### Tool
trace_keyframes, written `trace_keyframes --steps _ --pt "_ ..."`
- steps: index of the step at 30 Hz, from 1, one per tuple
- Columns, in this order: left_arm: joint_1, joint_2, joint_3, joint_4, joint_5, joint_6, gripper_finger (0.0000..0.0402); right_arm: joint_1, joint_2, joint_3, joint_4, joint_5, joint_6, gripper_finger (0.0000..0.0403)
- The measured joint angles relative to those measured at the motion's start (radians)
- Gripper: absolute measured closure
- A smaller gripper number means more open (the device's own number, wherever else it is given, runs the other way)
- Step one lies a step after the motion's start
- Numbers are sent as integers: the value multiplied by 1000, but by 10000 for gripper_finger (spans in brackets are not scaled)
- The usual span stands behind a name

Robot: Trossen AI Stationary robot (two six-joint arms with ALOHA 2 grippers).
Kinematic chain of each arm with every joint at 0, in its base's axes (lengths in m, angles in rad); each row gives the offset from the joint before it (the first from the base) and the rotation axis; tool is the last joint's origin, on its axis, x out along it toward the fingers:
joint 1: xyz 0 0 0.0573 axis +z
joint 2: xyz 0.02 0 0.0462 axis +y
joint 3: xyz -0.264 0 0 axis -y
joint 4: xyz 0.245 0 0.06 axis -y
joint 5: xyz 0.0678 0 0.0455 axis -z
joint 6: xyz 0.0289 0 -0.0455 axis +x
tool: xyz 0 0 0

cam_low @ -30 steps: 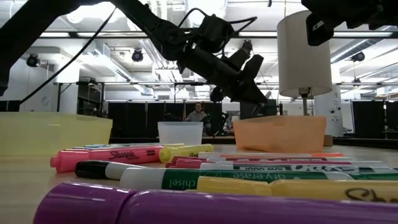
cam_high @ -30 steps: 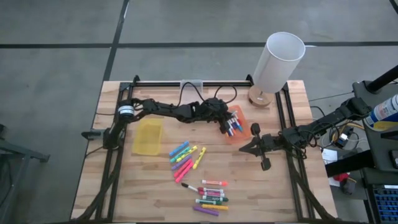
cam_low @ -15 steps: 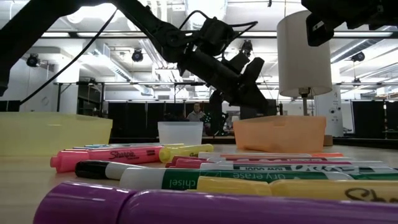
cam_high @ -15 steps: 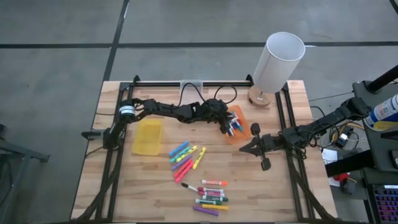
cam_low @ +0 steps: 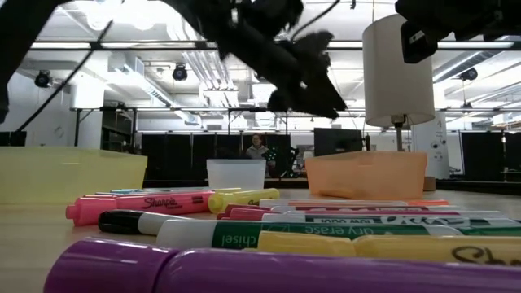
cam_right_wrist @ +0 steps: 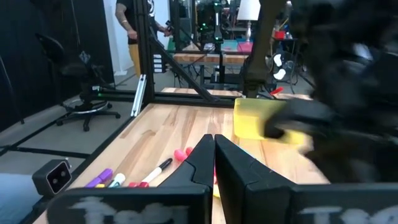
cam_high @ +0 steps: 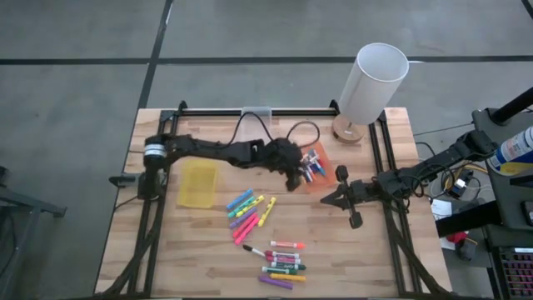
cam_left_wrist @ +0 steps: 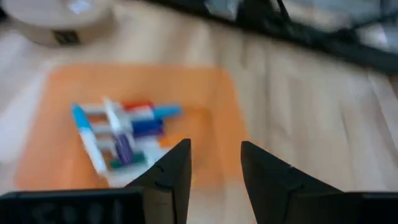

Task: Pick & Place Markers
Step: Put the small black marker into the orange bin

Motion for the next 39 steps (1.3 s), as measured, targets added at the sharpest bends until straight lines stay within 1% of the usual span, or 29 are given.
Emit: trace_keyframes --steps 5,9,10,13,16,24,28,31,34,39 --pt "-118 -76 0 -179 3 18 271 0 0 -2 -15 0 23 394" --pt "-226 -102 -1 -239 -9 22 271 0 0 -3 -18 0 27 394" --pt "-254 -102 -1 -244 -24 26 271 0 0 -3 -18 0 27 394" --pt "-335 -90 -1 -269 -133 24 271 0 0 -3 -16 0 27 394" --pt "-396 -73 -6 -344 -203 19 271 0 0 -3 -15 0 27 394" --pt "-505 -62 -23 -409 -215 -124 271 0 0 -3 -14 0 45 394" --pt "-550 -61 -39 -410 -215 -177 271 -1 0 -3 -12 1 44 394" --pt "-576 -61 -75 -412 -215 -196 271 -1 0 -3 -12 1 41 394" --pt "-595 -60 -111 -411 -215 -249 271 -1 0 -3 -13 2 30 394" --pt "-622 -59 -180 -356 -211 -310 271 -1 0 -3 -12 2 27 394"
